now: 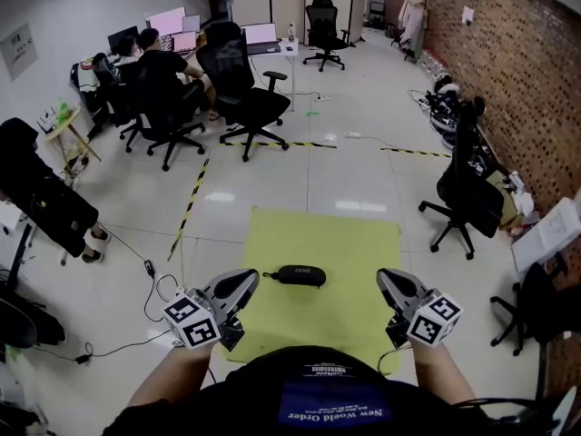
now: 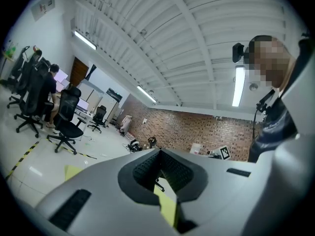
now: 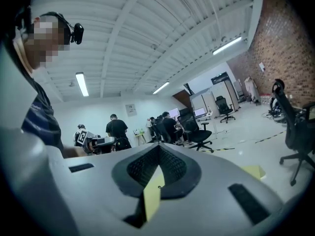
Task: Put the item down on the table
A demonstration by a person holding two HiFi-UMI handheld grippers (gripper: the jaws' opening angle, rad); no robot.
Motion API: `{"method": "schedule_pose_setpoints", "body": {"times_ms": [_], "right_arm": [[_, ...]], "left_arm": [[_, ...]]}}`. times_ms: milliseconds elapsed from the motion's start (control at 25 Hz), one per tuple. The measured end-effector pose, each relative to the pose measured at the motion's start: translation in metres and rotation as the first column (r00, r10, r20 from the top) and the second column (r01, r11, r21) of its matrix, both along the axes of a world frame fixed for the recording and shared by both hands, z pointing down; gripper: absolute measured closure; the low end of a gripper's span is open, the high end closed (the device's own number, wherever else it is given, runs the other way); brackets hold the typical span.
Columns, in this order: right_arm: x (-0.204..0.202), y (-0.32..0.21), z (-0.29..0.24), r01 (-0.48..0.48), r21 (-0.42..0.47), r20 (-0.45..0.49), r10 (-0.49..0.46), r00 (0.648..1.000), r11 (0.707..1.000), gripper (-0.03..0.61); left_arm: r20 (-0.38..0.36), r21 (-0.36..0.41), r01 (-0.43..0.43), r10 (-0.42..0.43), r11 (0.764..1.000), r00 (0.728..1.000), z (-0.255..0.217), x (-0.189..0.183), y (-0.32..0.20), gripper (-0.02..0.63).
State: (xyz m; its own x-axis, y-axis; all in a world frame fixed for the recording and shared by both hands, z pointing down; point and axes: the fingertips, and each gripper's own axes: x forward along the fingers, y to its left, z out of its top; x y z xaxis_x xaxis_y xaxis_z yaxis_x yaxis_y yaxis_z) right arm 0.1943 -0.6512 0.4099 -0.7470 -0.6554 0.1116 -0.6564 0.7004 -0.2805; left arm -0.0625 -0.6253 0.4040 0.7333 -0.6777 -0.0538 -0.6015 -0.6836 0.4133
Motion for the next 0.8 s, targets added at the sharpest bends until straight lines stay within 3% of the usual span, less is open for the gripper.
{"method": "schedule_pose_setpoints", "body": {"times_ms": [800], "right_arm": [[-0.0019, -0.0083, -0.0005, 0.024, 0.017, -0.048, -0.024, 0.999, 1.000, 0.594]], "left_arm": [[0.010, 0.023, -0.018, 0.018, 1.000, 1.000, 0.0018, 0.0050, -0.0098, 0.609]]}}
